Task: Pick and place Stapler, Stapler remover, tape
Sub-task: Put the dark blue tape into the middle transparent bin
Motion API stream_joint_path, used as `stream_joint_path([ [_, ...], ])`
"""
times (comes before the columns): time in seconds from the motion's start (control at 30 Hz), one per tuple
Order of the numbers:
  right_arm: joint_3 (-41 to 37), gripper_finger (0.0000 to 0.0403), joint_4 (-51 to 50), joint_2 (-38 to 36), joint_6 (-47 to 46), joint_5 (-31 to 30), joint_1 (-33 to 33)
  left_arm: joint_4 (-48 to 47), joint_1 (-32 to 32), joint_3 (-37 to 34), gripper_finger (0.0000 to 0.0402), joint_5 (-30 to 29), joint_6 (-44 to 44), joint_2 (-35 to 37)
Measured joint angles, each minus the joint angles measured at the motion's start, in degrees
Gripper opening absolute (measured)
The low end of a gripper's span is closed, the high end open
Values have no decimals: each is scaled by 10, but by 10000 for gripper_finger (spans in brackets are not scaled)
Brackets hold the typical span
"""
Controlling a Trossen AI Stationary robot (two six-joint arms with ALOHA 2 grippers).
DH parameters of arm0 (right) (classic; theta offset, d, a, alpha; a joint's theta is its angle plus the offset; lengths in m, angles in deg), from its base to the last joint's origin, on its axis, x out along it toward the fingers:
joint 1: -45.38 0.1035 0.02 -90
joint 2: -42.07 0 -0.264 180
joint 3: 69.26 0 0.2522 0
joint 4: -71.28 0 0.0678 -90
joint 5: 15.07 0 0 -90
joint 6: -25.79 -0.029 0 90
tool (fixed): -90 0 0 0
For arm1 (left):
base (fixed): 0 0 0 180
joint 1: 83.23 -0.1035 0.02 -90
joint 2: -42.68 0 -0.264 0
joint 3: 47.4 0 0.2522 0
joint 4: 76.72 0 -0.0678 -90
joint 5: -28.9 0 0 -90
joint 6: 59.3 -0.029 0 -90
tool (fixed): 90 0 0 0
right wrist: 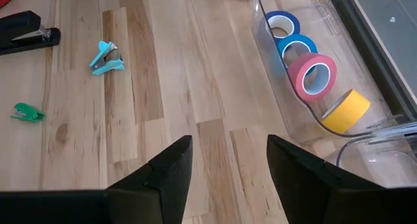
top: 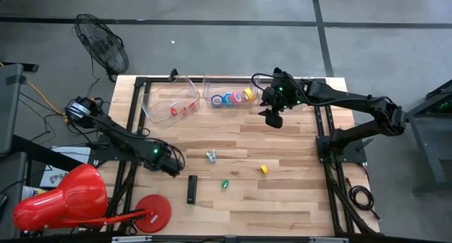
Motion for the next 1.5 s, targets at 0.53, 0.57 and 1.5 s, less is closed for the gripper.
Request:
stream_joint_path([
  [0.53, 0, 188, 0, 0, 11, 0, 0, -26, 0, 9, 186, -19, -15, 0],
  [0.57, 0, 188, 0, 0, 11, 0, 0, -31, 0, 9, 186, -19, -15, 0],
  [1.5, 0, 188, 7, 0, 13, 1, 0, 196, 0, -30, 41, -167, -78, 5],
])
